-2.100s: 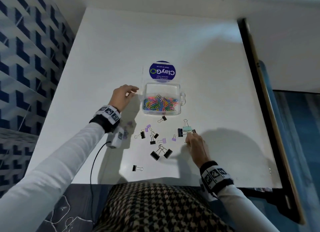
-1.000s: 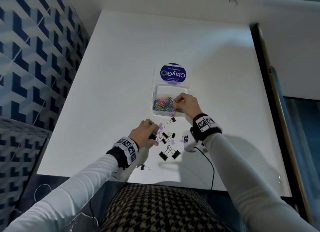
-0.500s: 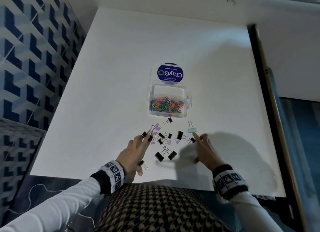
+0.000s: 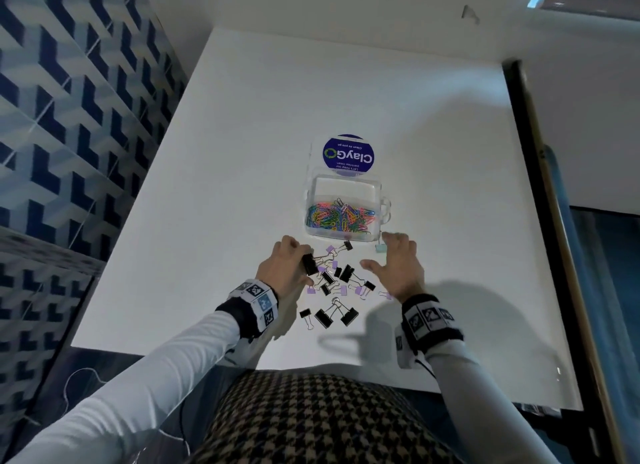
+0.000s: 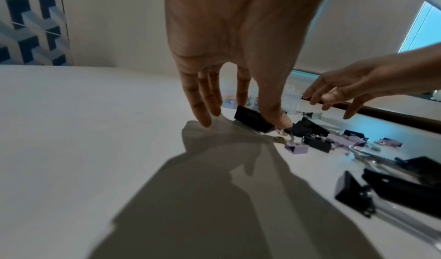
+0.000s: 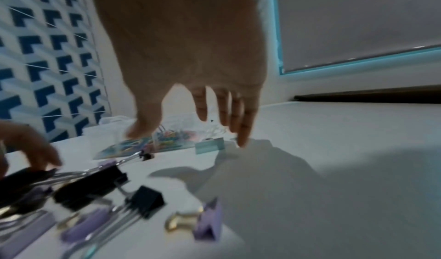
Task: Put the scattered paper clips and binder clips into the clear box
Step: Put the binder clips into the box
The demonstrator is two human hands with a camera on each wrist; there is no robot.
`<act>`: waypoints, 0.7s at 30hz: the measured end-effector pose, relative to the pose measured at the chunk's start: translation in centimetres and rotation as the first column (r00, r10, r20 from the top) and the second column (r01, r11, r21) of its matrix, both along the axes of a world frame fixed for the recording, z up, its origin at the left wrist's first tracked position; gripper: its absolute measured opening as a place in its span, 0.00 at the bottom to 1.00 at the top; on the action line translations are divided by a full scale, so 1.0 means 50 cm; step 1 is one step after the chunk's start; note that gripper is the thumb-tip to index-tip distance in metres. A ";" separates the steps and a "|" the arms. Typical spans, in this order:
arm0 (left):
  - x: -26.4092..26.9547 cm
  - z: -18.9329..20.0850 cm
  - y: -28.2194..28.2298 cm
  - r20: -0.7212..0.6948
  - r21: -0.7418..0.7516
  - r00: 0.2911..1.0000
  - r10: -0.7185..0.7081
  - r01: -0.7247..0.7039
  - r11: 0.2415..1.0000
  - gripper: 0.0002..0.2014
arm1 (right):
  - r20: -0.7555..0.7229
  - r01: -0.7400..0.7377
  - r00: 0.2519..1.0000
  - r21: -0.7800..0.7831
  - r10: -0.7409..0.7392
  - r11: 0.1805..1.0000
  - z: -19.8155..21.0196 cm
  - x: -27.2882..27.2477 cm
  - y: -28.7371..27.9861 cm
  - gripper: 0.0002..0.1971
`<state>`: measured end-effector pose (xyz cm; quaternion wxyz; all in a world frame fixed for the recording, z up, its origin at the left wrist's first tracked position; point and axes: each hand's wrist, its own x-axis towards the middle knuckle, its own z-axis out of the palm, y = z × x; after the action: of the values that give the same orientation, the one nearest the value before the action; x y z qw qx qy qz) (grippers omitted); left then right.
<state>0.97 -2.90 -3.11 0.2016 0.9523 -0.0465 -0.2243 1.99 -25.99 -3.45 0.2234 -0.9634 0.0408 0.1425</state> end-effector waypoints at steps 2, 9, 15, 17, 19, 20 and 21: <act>0.006 -0.010 -0.005 -0.005 0.008 0.999 -0.044 0.044 0.999 0.21 | -0.069 -0.004 0.998 -0.079 -0.001 0.997 -0.005 0.014 0.016 0.47; 0.007 -0.017 0.003 0.049 -0.001 0.979 -0.196 0.197 0.980 0.22 | -0.103 -0.023 0.995 -0.220 0.000 0.975 -0.036 -0.025 0.090 0.48; 0.008 -0.010 0.003 0.019 0.025 0.956 -0.294 0.294 0.956 0.15 | 0.067 -0.007 0.998 0.001 0.007 1.000 -0.053 -0.049 0.076 0.18; 0.006 -0.011 0.011 0.011 0.031 0.944 -0.330 0.329 0.944 0.16 | 0.130 -0.026 0.991 0.031 0.022 0.999 -0.064 -0.057 0.068 0.11; 0.002 -0.009 0.025 0.015 -0.019 0.957 -0.289 0.290 0.957 0.18 | 0.170 -0.039 0.985 0.049 0.030 0.998 -0.065 -0.060 0.062 0.08; 0.002 -0.007 0.035 0.014 -0.055 0.967 -0.256 0.256 0.965 0.19 | 0.178 -0.039 0.984 0.064 0.027 0.997 -0.063 -0.060 0.059 0.09; 0.004 -0.003 0.046 0.007 -0.096 0.974 -0.226 0.226 0.969 0.19 | 0.175 -0.031 0.984 0.080 0.017 0.996 -0.059 -0.059 0.058 0.11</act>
<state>1.17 -0.62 -3.24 0.2205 0.9296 -0.1649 -0.2451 -0.93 -23.09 -6.40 0.2639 -0.9626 0.0036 0.0619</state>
